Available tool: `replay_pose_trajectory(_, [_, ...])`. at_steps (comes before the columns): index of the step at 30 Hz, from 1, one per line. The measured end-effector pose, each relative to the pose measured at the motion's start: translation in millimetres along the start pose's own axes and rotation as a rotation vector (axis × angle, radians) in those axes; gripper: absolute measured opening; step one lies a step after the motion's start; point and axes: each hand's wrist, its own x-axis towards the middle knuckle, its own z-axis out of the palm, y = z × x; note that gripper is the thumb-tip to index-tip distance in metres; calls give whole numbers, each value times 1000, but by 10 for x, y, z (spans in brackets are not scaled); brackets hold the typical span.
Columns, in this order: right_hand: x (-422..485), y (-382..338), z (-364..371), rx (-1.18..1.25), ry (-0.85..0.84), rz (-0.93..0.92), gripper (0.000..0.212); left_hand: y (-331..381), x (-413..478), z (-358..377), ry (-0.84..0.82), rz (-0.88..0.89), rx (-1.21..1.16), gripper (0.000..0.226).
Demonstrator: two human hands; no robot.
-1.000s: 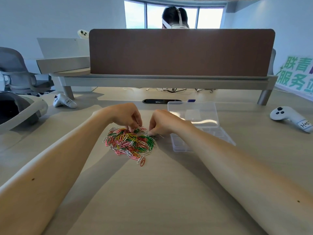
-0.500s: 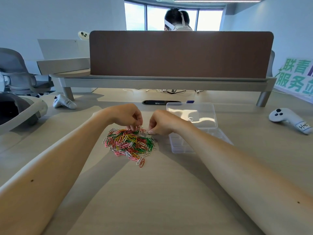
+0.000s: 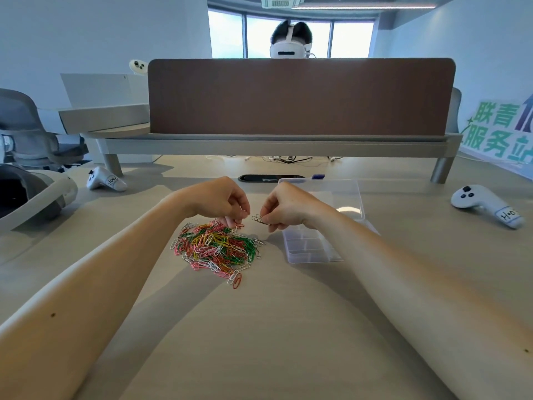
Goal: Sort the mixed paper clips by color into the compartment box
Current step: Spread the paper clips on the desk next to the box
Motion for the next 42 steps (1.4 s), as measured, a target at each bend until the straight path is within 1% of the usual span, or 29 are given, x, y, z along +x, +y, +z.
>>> replay_pose_trajectory(3, [10, 5, 14, 0, 17, -6, 7, 15, 8, 13, 13, 27, 32, 11])
replay_pose_trajectory(8, [21, 18, 23, 20, 25, -34, 5, 24, 56, 88, 27, 66, 63, 18])
replay_pose_trajectory(14, [13, 13, 12, 111, 29, -66, 5, 34, 54, 96, 43, 63, 107, 15])
replay_pose_trajectory(17, [12, 3, -8, 107, 40, -65, 6, 14, 51, 86, 62, 53, 133, 13])
replay_pose_trajectory(19, [5, 0, -17, 42, 55, -75, 6, -12, 51, 72, 69, 43, 140, 12])
replay_pose_trajectory(22, [3, -8, -15, -136, 95, -144, 9, -41, 42, 45, 83, 32, 145, 11])
replay_pose_trajectory(24, [-9, -25, -19, -212, 101, -171, 12, -51, 42, 27, 87, 36, 148, 12])
replay_pose_trajectory(27, [-49, -61, -21, -293, 15, -129, 16, -80, 55, 16, 102, 24, 161, 13])
replay_pose_trajectory(29, [-68, -76, 8, -367, -45, -104, 24, -102, 65, 14, 104, 13, 171, 14])
replay_pose_trajectory(31, [-75, -85, 61, -420, -63, -94, 29, -118, 62, 11, 101, 1, 183, 14])
replay_pose_trajectory(34, [-57, -96, 139, -469, -63, -99, 25, -126, 55, 3, 96, -9, 196, 15])
replay_pose_trajectory(37, [-43, -104, 177, -474, -64, -102, 16, -116, 44, 6, 91, -12, 196, 15])
replay_pose_trajectory(42, [-54, -121, 206, -479, -88, -118, 9, -104, 31, 8, 68, -11, 192, 16])
